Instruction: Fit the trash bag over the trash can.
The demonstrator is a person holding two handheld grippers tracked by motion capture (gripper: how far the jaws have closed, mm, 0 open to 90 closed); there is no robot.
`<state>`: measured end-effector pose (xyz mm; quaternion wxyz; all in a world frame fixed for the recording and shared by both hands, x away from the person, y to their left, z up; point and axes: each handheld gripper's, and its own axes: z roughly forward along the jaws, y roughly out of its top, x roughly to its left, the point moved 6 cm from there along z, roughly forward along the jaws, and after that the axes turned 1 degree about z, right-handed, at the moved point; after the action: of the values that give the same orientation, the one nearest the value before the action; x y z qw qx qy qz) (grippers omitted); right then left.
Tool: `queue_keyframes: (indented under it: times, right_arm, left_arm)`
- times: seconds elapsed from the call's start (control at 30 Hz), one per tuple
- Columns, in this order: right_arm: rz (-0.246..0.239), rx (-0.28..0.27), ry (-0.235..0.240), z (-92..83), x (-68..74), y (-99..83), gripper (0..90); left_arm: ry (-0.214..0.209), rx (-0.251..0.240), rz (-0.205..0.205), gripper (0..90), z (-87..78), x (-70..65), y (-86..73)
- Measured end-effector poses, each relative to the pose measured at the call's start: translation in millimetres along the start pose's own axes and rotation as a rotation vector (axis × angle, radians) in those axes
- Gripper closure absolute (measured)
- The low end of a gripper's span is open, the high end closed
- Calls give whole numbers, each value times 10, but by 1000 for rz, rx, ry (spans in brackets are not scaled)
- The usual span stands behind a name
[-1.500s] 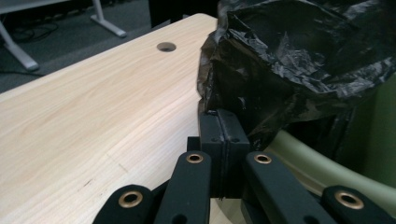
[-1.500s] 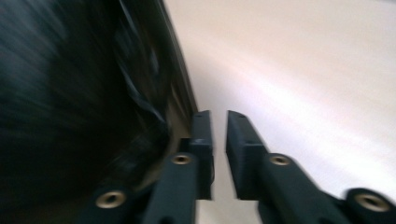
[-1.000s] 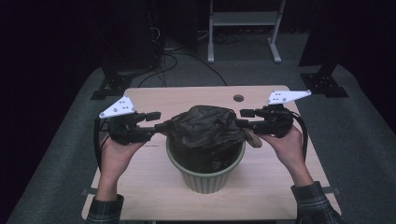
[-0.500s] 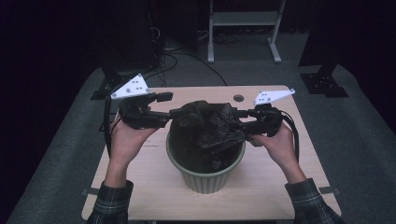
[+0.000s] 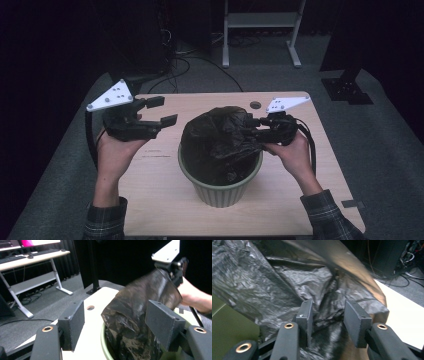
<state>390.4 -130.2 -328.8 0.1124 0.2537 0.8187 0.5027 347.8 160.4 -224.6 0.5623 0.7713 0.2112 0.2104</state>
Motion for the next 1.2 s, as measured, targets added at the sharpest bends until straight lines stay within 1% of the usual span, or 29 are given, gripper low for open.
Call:
queue_keyframes:
  times: [0.07,0.13,0.23,0.27,0.37,0.4,0.43,0.47,0.5,0.53,0.63,0.77,0.83,0.9,1.0,1.1,1.13,1.2]
  right_arm:
    - [-12,-6,13,28,70,16,567]
    - [-26,-26,31,40,153,60,555]
    - [-28,-66,78,50,301,151,531]
    - [-36,-69,90,62,358,178,524]
    - [-59,-62,125,128,535,250,510]
    - [-68,-53,130,162,592,266,505]
    - [-83,-46,131,195,646,277,507]
    - [-104,-27,122,225,686,280,507]
    - [-120,-14,103,245,710,279,507]
    - [-124,-11,104,251,720,278,510]
    - [-108,-12,107,239,701,262,510]
    - [-94,-5,106,231,666,223,510]
    - [-92,-5,101,222,653,208,510]
    - [-88,-8,98,197,637,193,509]
    - [-79,-11,86,138,585,164,507]
    - [-66,-27,80,59,526,144,504]
    - [-62,-31,75,27,508,135,503]
    - [-56,-35,66,-30,468,109,502]
  left_arm:
    - [-4,1,6,307,19,-2,55]
    - [-13,4,16,304,74,-24,112]
    - [-35,13,22,300,198,-60,179]
    - [-41,15,20,299,244,-74,197]
    - [-65,21,21,295,380,-118,238]
    - [-72,26,21,295,421,-137,248]
    - [-80,28,22,292,460,-159,259]
    - [-87,28,25,291,497,-183,273]
    - [-95,30,25,290,529,-208,287]
    - [-104,33,28,287,562,-235,302]
    - [-122,40,41,277,657,-310,358]
    - [-135,49,48,268,780,-371,445]
    - [-138,83,54,250,858,-397,437]
    - [-144,121,54,221,939,-422,382]
    - [-155,153,61,193,1028,-470,283]
    - [-123,202,85,197,1085,-471,161]
    - [-123,215,86,216,1091,-458,119]
    - [-119,236,85,319,1094,-425,39]
